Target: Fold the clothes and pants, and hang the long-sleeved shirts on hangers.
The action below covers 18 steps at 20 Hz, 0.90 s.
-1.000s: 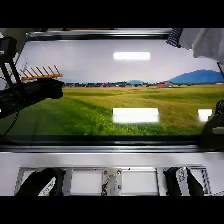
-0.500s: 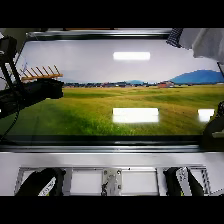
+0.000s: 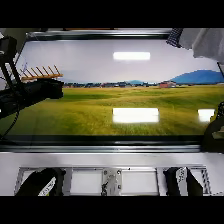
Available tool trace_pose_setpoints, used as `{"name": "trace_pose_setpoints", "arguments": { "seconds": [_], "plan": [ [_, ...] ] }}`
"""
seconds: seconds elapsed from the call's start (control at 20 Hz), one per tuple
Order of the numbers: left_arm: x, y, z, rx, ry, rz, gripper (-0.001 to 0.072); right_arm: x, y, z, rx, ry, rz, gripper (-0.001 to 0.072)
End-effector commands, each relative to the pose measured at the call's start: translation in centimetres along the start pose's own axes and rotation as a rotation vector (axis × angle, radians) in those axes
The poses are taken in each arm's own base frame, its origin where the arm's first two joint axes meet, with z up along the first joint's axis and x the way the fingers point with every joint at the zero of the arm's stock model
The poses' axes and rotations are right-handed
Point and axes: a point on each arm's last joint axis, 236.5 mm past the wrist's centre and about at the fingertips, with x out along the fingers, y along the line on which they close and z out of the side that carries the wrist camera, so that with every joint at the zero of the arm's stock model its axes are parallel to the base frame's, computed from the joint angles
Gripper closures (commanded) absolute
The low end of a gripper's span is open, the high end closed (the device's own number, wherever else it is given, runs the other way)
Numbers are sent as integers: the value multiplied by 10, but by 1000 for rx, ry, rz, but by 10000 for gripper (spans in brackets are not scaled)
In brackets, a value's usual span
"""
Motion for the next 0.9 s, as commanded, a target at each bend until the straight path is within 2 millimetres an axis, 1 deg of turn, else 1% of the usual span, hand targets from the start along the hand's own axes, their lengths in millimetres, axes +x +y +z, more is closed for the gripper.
{"name": "trace_pose_setpoints", "arguments": {
  "seconds": [0.0,0.05,0.1,0.15,0.2,0.3,0.35,0.4,0.45,0.5,0.55,0.6,0.65,0.75,0.8,0.85],
  "plan": [
    [0,0,0,0,-1,0,693,-28,36,43,4,-72,156,81],
    [0,0,0,0,-1,-1,692,-39,58,53,0,-85,248,81],
    [0,0,0,-1,-1,-1,693,-50,80,56,18,-82,351,81],
    [0,0,0,-1,-1,-1,693,-62,107,54,70,-56,475,81],
    [0,0,0,-1,-1,-1,693,-76,132,47,116,-16,599,81],
    [0,-1,0,-2,0,-3,693,-118,188,22,199,122,912,83],
    [0,-2,0,-6,0,-9,693,-148,213,5,247,222,1088,84],
    [0,-2,0,-6,1,-9,693,-180,233,-13,294,335,1257,92],
    [0,-2,0,-7,1,-9,693,-208,248,-30,316,439,1381,125],
    [1,-2,-1,-7,3,-9,693,-229,261,-46,310,520,1454,150],
    [3,-1,-5,-11,13,-8,693,-254,275,-61,271,577,1529,150],
    [8,-3,-15,-31,35,-26,693,-283,286,-79,219,645,1602,150],
    [14,-8,-27,-61,62,-53,693,-314,296,-90,194,712,1677,150],
    [28,-16,-49,-132,108,-110,693,-382,310,-110,141,850,1830,151],
    [34,-18,-57,-148,119,-129,693,-410,313,-119,106,897,1886,151],
    [38,-20,-65,-163,135,-143,693,-443,315,-126,66,936,1948,151]
  ]
}}
